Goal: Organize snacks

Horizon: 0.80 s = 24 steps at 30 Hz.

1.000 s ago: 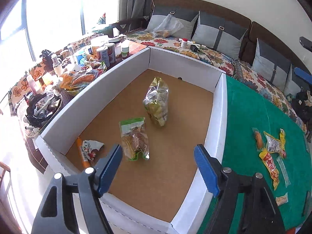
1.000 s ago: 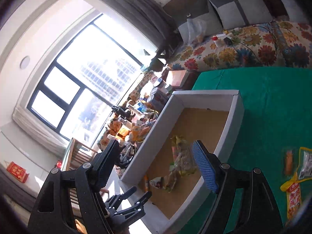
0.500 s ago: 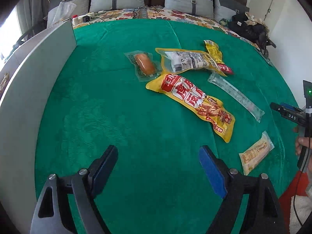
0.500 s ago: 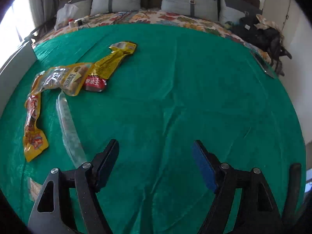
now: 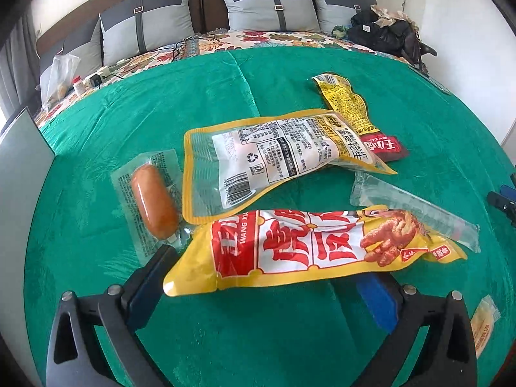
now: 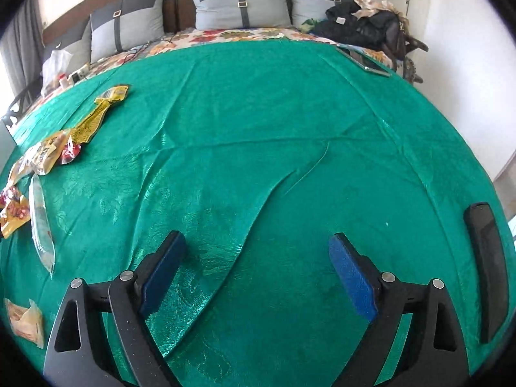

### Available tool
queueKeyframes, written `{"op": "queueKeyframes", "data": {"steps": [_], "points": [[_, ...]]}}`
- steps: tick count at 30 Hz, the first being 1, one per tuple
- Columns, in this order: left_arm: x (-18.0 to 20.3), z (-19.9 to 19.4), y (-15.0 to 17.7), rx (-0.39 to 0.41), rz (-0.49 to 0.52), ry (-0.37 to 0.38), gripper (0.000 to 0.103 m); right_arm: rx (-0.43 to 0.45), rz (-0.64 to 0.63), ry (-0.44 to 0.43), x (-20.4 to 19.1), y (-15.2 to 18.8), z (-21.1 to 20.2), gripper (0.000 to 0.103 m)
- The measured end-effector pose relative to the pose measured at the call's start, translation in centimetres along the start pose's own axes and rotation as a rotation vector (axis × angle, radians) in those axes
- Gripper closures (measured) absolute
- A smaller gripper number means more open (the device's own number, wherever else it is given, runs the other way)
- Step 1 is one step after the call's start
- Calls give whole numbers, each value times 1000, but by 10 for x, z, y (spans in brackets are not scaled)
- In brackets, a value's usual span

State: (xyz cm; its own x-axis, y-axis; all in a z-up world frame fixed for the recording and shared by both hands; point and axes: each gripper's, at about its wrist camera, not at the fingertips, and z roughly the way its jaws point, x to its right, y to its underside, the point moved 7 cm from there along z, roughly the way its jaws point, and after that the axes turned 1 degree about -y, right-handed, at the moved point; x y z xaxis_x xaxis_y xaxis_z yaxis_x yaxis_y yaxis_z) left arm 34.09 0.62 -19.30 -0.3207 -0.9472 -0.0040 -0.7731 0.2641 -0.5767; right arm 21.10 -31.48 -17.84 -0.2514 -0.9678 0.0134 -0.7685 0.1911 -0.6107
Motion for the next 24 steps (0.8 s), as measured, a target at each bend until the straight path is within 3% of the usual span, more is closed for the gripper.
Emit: {"op": "queueKeyframes", "data": {"steps": [24], "points": [[-3, 6, -8, 3, 2, -1, 0, 0, 1, -1, 2, 1, 0, 8]]}}
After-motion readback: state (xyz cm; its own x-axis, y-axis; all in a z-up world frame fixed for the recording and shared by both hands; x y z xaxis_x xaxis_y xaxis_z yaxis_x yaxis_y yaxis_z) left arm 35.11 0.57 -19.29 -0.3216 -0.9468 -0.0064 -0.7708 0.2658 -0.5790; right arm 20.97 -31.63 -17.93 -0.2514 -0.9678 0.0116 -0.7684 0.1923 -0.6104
